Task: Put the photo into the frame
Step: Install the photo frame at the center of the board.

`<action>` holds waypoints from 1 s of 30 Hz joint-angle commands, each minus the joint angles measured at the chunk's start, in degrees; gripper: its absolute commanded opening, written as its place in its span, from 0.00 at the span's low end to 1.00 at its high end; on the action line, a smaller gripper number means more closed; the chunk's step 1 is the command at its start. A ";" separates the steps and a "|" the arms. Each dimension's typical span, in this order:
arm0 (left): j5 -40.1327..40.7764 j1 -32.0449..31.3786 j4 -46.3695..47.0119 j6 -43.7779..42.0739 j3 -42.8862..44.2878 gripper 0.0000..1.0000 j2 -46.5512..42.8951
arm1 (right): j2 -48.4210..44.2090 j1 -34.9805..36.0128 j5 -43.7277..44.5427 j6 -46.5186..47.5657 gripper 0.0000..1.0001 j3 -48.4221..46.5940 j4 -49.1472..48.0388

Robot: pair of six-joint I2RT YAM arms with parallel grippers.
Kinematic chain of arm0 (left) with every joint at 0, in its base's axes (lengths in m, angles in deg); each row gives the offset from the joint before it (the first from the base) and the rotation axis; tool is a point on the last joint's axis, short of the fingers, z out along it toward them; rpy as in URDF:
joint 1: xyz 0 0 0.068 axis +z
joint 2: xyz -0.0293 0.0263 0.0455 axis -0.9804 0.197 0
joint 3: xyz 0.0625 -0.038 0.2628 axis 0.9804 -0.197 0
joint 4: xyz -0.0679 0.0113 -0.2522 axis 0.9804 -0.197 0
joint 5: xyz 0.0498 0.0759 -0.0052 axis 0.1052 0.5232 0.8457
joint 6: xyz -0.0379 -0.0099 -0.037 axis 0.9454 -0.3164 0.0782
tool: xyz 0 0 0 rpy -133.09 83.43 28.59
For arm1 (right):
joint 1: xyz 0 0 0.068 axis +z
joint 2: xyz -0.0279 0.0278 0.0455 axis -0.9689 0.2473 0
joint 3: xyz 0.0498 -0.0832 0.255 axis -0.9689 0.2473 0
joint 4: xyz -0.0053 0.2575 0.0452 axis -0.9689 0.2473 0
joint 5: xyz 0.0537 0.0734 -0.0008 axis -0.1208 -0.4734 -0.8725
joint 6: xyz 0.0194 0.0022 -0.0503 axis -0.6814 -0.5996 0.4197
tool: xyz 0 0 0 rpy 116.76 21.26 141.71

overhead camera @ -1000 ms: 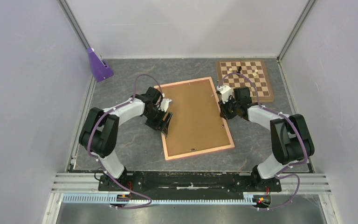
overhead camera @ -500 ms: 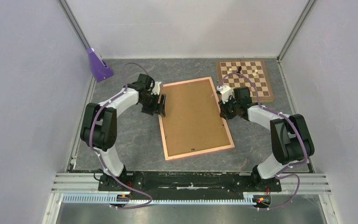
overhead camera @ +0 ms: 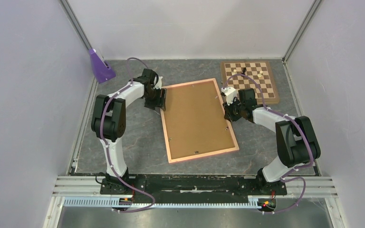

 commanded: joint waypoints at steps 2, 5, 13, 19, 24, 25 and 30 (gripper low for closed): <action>3.34 0.24 0.40 -4.65 4.98 0.65 1.74 | 0.28 0.12 -1.47 1.79 0.13 0.11 -1.85; 3.37 0.24 0.77 -6.06 5.78 0.63 2.57 | 0.14 0.11 -1.37 1.80 0.13 0.20 -1.85; 1.69 0.24 -0.35 -7.93 6.55 0.66 3.82 | 0.30 0.11 -1.27 1.76 0.13 0.08 -1.85; 2.66 0.16 0.12 -8.08 6.70 0.67 4.76 | 0.14 0.08 -1.11 1.79 0.13 0.20 -1.76; 3.54 0.15 0.52 -8.59 7.47 0.64 5.68 | 0.11 0.12 -1.12 1.80 0.13 0.20 -1.76; 3.59 0.15 0.48 -8.72 7.58 0.63 5.98 | 0.16 0.10 -1.12 1.80 0.13 0.20 -1.75; 4.08 0.15 0.57 -9.18 7.81 0.59 6.63 | 0.13 0.10 -1.04 1.76 0.13 0.20 -1.62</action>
